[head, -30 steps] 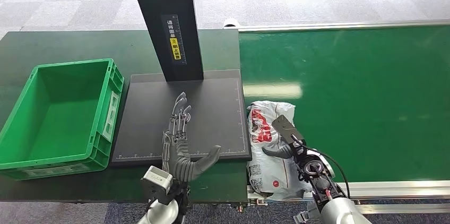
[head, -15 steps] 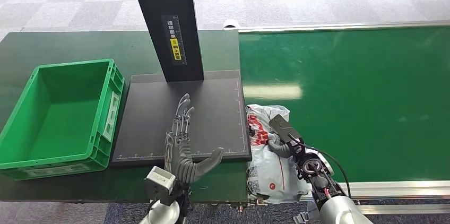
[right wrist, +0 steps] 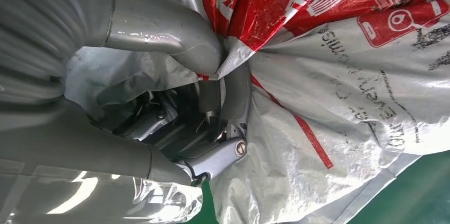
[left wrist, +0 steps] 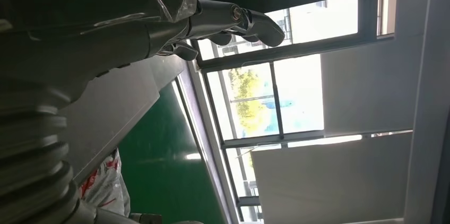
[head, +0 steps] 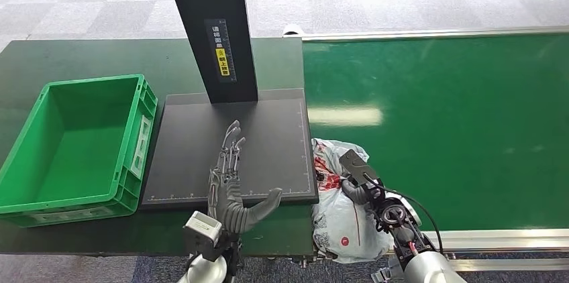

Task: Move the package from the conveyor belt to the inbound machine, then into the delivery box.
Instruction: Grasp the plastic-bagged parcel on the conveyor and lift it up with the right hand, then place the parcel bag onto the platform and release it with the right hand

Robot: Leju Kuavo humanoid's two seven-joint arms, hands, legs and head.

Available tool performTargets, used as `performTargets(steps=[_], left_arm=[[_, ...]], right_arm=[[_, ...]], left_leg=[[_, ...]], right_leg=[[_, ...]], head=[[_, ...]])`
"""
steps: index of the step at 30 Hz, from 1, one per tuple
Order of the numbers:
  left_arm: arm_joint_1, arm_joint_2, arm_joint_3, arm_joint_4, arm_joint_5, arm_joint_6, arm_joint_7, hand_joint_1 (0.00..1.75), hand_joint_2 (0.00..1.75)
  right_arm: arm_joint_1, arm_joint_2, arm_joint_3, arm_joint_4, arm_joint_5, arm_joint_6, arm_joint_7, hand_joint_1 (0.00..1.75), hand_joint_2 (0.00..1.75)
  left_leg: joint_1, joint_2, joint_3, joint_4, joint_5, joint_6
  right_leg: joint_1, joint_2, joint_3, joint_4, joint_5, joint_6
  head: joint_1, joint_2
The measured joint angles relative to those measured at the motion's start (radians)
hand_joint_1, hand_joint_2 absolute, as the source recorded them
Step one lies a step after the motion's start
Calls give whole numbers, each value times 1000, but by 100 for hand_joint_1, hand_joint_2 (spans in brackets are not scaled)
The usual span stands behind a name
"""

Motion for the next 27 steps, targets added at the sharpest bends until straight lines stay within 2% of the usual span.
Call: performTargets(steps=[4, 7, 12, 19, 23, 27], left_arm=[[14, 6, 3, -11, 0, 17, 0, 0, 175], [41, 14, 14, -41, -2, 38, 0, 0, 175], [93, 22, 40, -102, -18, 53, -6, 0, 175], [106, 24, 62, -121, -23, 50, -21, 0, 175], [106, 25, 68, -126, -23, 50, -24, 0, 175], [106, 26, 75, -134, -23, 54, -30, 0, 175]], right_arm=[[8, -5, -1, -10, -21, -38, -64, 175, 175], [36, -14, -3, -85, -41, -77, -128, 175, 175], [161, -53, -14, -456, -108, -137, -147, 175, 175], [361, -80, -76, -947, -137, -190, -190, 175, 175], [420, -85, -101, -1092, -139, -191, -201, 175, 175], [442, -83, -109, -1154, -141, -166, -201, 175, 175]], left_leg=[[0, 0, -1, 0, 0, 0], [0, 0, -3, 0, 0, 0], [0, -1, -5, 0, 0, 0], [0, -1, -6, 0, -1, 0], [0, -1, -6, 0, 0, 0], [0, -1, -6, 0, 0, 0]], right_leg=[[0, 0, 0, 0, 0, 0], [0, 0, -2, 0, 0, 0], [0, -1, -4, 0, 0, 0], [0, -1, -6, 0, 0, 0], [0, -1, -5, 0, 0, 0], [0, -1, -5, 0, 0, 0]], head=[[0, 0], [0, 0], [0, 0], [0, 0], [0, 0], [0, 0]])
